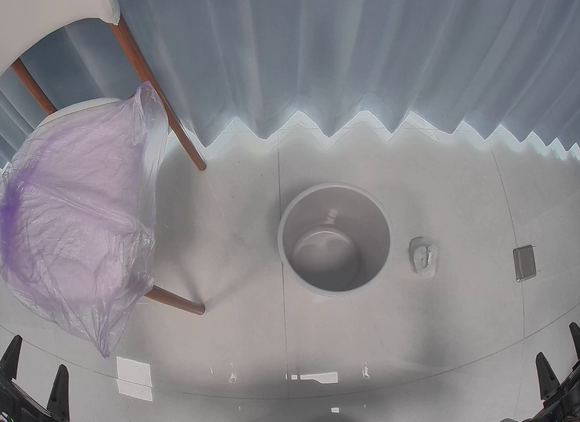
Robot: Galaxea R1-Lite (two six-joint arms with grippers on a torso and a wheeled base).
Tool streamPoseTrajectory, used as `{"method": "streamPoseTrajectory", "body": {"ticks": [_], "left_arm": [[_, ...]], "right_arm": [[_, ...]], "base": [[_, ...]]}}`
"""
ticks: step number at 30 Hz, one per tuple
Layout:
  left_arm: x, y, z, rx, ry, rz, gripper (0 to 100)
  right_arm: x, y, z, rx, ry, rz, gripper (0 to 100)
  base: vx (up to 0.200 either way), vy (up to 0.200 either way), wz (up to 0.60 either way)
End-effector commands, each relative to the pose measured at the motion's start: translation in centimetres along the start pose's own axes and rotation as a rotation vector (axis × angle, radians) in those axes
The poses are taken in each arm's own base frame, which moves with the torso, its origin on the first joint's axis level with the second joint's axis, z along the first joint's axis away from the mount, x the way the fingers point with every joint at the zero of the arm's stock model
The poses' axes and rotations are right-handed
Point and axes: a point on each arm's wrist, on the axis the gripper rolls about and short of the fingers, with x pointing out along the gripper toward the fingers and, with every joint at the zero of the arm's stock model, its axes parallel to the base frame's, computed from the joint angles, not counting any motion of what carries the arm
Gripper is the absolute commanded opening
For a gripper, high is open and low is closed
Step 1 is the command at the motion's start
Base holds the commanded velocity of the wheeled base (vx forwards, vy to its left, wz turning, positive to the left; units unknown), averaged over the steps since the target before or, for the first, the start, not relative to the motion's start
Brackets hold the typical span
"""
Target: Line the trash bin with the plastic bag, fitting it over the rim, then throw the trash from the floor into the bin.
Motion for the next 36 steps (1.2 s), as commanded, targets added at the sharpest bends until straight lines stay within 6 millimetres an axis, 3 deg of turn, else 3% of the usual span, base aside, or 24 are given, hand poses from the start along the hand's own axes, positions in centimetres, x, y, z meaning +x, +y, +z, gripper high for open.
{"method": "streamPoseTrajectory", "body": {"ticks": [1, 16, 21, 28, 36], "left_arm": [[0.0, 0.0, -0.4, 0.034, -0.006, -0.001, 100], [0.0, -0.1, -0.5, 0.2, -0.006, -0.055, 100], [-0.1, -0.4, -0.2, 0.254, -0.039, -0.151, 100], [-0.6, -0.7, 1.2, 0.278, -0.094, -0.314, 100], [0.3, -0.7, 3.7, 0.194, 0.008, -0.411, 100]], "right_arm": [[0.0, 0.0, -0.5, 0.0, 0.0, 0.0, 100], [0.0, 0.0, -0.5, 0.0, 0.0, 0.0, 100], [0.0, 0.0, -0.5, 0.0, 0.0, 0.001, 100], [0.0, 0.0, -0.5, 0.001, 0.0, 0.001, 100], [0.0, 0.0, -0.5, 0.001, 0.0, 0.001, 100]], "base": [[0.0, 0.0, 0.0], [0.0, 0.0, 0.0], [0.0, 0.0, 0.0], [0.0, 0.0, 0.0], [0.0, 0.0, 0.0]]}}
